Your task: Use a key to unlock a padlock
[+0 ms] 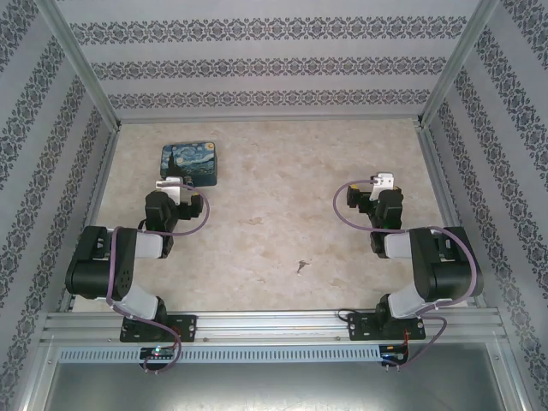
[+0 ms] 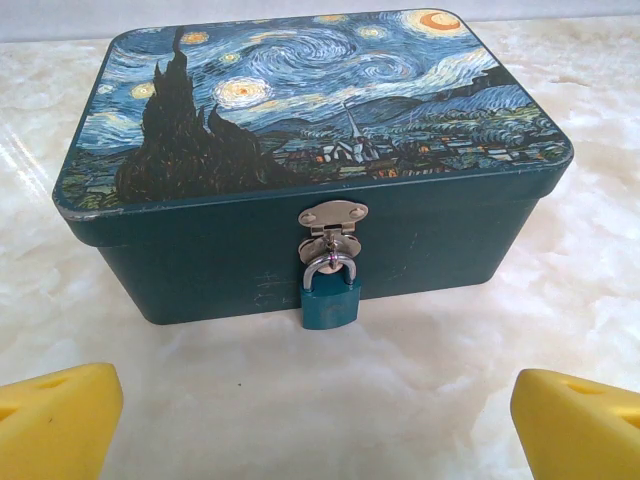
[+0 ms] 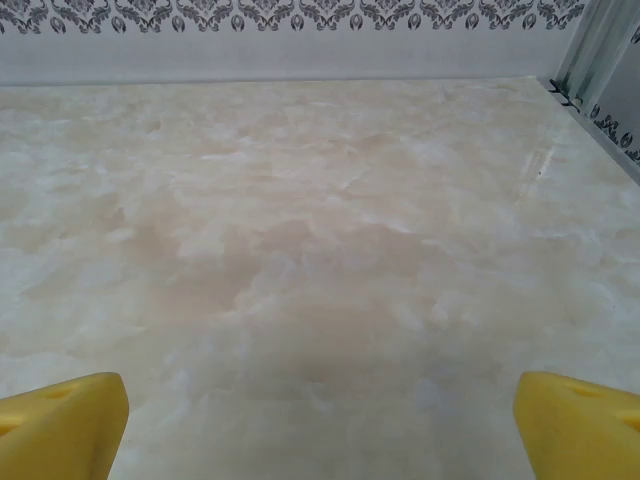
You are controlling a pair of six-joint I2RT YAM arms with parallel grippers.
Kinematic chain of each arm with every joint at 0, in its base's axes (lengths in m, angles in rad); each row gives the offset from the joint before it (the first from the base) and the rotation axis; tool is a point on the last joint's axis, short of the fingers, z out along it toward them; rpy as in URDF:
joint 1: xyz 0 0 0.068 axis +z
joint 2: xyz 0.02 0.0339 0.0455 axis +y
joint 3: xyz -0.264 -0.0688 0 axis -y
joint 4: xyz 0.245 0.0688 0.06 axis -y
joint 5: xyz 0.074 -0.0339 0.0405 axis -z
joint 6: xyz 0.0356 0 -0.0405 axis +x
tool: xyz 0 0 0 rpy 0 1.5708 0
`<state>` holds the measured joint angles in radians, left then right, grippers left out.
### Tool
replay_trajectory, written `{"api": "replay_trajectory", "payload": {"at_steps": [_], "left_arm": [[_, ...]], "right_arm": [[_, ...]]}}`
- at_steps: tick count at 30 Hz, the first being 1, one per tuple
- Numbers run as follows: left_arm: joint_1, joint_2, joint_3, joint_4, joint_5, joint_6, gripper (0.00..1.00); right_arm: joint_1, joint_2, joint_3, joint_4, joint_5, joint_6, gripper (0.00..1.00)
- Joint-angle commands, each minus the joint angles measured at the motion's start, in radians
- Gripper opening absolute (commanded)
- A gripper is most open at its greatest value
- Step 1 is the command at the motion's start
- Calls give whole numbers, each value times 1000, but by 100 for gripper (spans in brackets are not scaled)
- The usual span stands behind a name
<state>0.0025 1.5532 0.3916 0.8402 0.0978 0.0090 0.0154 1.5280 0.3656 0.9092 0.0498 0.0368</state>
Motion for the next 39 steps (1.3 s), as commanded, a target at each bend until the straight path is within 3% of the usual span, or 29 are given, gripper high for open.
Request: {"api": "replay_trajectory", "payload": {"at_steps": [1,14,17,21,28,32,36,39], "left_arm": [[13,8,20,-4,13,3,99],[14,9,27,-20,-26,-11,100],[13,-3,26,-26,19,8,100],[12,-66,38,-94,11,3,100],[13,-210,76,-269,12,-3,100],[13,-251,155,-389,-3,-11,100],[15,-223,289,-529,-43,-30,100],[31,-159,431,-667,-40,-68,100]], "right_arm": [[0,-7,13,17,-29,-12,98],[-4,-7,19,5,-35,-5,98],[-11,-12,13,10,-48,-3,98],[-11,-52,4,1,8,19,98],[-9,-154,41,-153,63,32,98],[-11,-233,115,-357,25,49,98],[-20,-294,196,-530,26,234,98],[-54,-310,247,-616,-68,352,98]]}}
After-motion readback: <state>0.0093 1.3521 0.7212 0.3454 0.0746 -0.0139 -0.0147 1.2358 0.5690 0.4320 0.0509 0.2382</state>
